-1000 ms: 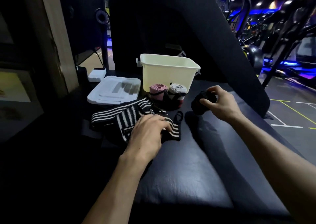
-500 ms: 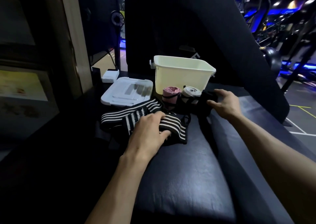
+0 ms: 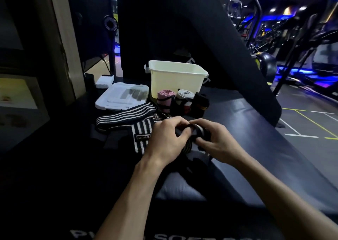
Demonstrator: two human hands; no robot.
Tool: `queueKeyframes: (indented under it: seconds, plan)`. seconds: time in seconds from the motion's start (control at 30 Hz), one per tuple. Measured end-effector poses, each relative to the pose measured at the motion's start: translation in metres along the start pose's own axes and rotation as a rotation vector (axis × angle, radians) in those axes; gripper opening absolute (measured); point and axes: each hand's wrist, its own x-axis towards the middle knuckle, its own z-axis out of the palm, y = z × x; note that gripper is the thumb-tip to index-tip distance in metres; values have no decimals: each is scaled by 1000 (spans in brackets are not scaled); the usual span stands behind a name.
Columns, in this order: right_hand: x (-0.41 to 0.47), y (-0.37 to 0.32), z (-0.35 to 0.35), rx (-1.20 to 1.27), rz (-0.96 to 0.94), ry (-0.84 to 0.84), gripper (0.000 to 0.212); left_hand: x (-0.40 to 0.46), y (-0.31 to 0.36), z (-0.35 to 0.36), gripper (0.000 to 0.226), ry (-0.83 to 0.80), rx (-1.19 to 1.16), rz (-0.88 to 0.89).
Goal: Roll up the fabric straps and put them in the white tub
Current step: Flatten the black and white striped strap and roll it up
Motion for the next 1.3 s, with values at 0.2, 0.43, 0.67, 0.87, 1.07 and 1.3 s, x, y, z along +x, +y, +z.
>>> queueKeyframes:
  seconds: [0.2, 0.43, 0.67, 0.87, 1.07, 1.3]
  plan:
    - [-41, -3, -45, 355, 233, 330, 39, -23, 4, 13, 45, -445, 221, 60]
    - [-86, 31, -102, 598, 380, 679, 34, -32, -1, 8, 37, -323, 481, 31]
    - [-114, 82, -126, -230, 404, 495, 25, -32, 5, 3, 32, -233, 557, -94]
    - [-120, 90, -139, -572, 549, 509, 24, -25, 6, 3, 51, -121, 552, -243]
    - [-96, 111, -156, -25, 671, 708, 29, -14, -2, 2, 64, -325, 157, -239]
    - [-62, 123, -158, 394, 764, 715, 17, -3, -12, -2, 41, -318, -29, -264]
